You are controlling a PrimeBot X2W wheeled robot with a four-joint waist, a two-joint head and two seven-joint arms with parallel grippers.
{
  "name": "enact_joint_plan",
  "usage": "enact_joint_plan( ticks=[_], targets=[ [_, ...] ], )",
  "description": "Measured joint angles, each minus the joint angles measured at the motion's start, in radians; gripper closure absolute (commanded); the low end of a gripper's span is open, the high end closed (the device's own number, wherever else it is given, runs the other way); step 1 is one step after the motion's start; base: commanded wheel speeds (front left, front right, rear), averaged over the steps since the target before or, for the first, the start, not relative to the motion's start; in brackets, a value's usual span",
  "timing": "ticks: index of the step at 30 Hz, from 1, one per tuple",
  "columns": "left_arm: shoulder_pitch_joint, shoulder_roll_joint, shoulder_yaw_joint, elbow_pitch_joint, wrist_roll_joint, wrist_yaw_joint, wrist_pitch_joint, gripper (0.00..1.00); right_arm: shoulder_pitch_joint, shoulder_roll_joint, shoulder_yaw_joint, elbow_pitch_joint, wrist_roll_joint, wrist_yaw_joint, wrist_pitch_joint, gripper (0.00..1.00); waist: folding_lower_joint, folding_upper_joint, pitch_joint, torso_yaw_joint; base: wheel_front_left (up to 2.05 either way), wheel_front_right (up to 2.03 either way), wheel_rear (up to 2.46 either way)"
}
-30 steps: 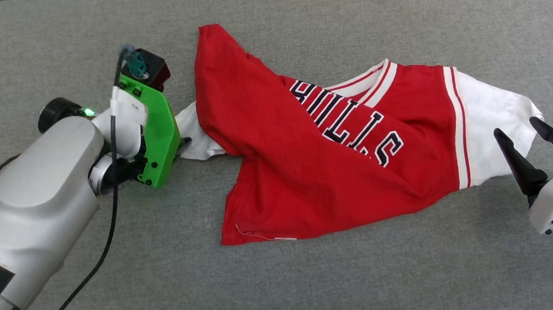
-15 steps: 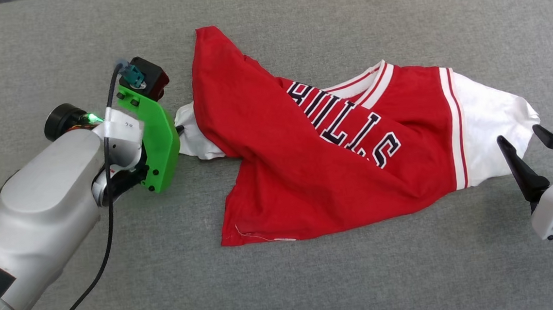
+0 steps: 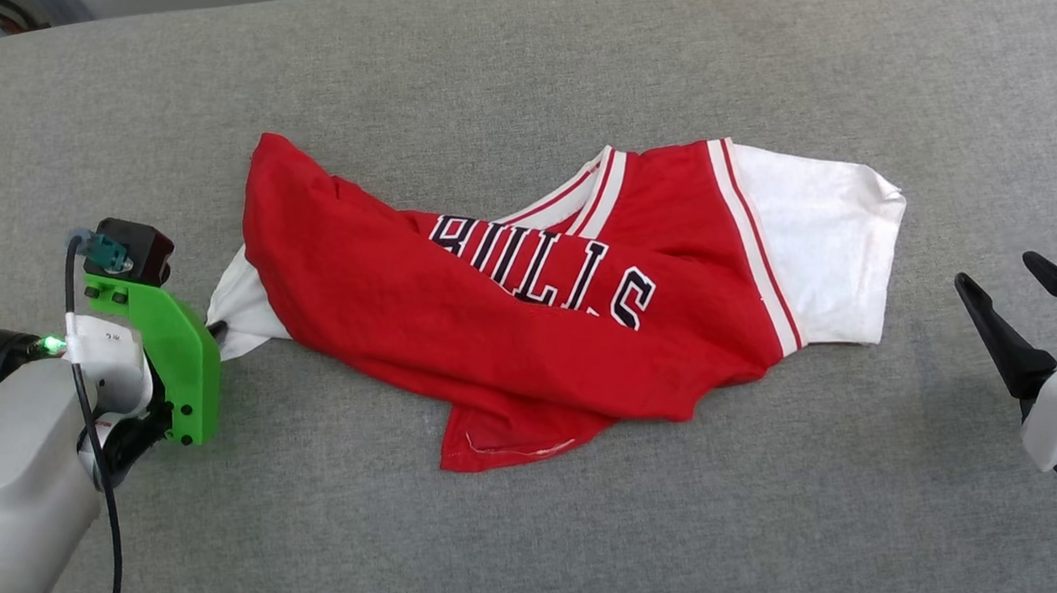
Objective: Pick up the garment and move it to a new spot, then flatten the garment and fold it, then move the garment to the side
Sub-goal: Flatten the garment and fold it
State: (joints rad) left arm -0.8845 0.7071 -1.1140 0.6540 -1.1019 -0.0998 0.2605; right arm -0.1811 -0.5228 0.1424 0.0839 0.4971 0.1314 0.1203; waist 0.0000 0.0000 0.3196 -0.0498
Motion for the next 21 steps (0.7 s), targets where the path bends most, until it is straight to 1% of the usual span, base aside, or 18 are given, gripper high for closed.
enact_joint_plan(
  ticks=[1, 2, 4, 6, 9, 10, 11, 13, 15, 17, 20, 21],
  targets=[
    [0.002, -0.008, 0.005, 0.012, 0.0, 0.002, -0.016, 0.43, 0.0, -0.003, 0.001, -0.002, 0.0, 0.0, 0.001, 0.0, 0.0, 0.0, -0.001, 0.0, 0.0, 0.0, 0.0],
    [0.006, -0.019, 0.008, 0.026, 0.001, 0.009, -0.044, 0.0, 0.0, -0.007, 0.001, -0.008, 0.0, 0.0, 0.004, 0.0, 0.0, 0.0, -0.004, 0.001, 0.0, 0.0, 0.0],
    [0.012, -0.036, 0.009, 0.044, 0.019, 0.027, -0.109, 0.0, 0.0, -0.014, 0.002, -0.02, 0.0, 0.0, 0.007, 0.0, 0.0, 0.0, -0.013, 0.002, 0.0, 0.0, 0.0],
    [0.022, -0.055, 0.017, 0.057, 0.045, 0.061, -0.219, 0.0, -0.002, -0.024, 0.001, -0.035, -0.002, 0.0, 0.007, 0.0, 0.0, 0.0, -0.026, 0.006, 0.0, 0.0, 0.0],
    [0.03, -0.078, 0.045, 0.051, 0.082, 0.118, -0.381, 0.0, -0.008, -0.037, 0.005, -0.062, -0.002, 0.0, 0.006, 0.0, 0.0, 0.0, -0.049, 0.014, 0.0, 0.0, 0.0],
    [0.037, -0.083, 0.054, 0.044, 0.095, 0.146, -0.44, 0.0, -0.011, -0.046, 0.009, -0.076, -0.002, 0.0, 0.007, 0.0, 0.0, 0.0, -0.058, 0.018, 0.0, 0.0, 0.0],
    [0.043, -0.085, 0.061, 0.034, 0.106, 0.167, -0.469, 0.0, -0.015, -0.054, 0.011, -0.089, -0.001, 0.0, 0.008, 0.0, 0.0, 0.0, -0.066, 0.022, 0.0, 0.0, 0.0],
    [0.063, -0.087, 0.09, -0.006, 0.135, 0.216, -0.507, 0.0, -0.034, -0.076, 0.025, -0.125, 0.006, 0.0, 0.021, 0.0, 0.0, 0.0, -0.082, 0.035, 0.0, 0.0, 0.0],
    [0.083, -0.088, 0.125, -0.059, 0.167, 0.268, -0.516, 0.0, -0.059, -0.101, 0.045, -0.16, 0.012, 0.0, 0.041, 0.0, 0.0, 0.0, -0.093, 0.049, 0.0, 0.0, 0.0],
    [0.115, -0.089, 0.207, -0.167, 0.229, 0.335, -0.516, 0.0, -0.092, -0.128, 0.079, -0.198, 0.03, 0.0, 0.067, 0.0, 0.0, 0.0, -0.104, 0.065, 0.0, 0.0, 0.0],
    [0.195, -0.091, 0.316, -0.321, 0.34, 0.415, -0.517, 0.0, -0.144, -0.16, 0.148, -0.242, 0.061, 0.0, 0.113, 0.0, 0.0, 0.0, -0.116, 0.085, 0.0, 0.0, 0.0],
    [0.229, -0.092, 0.346, -0.362, 0.369, 0.435, -0.517, 0.0, -0.16, -0.17, 0.172, -0.252, 0.074, 0.0, 0.127, 0.0, 0.0, 0.0, -0.119, 0.09, 0.0, 0.0, 0.0]
  ],
)
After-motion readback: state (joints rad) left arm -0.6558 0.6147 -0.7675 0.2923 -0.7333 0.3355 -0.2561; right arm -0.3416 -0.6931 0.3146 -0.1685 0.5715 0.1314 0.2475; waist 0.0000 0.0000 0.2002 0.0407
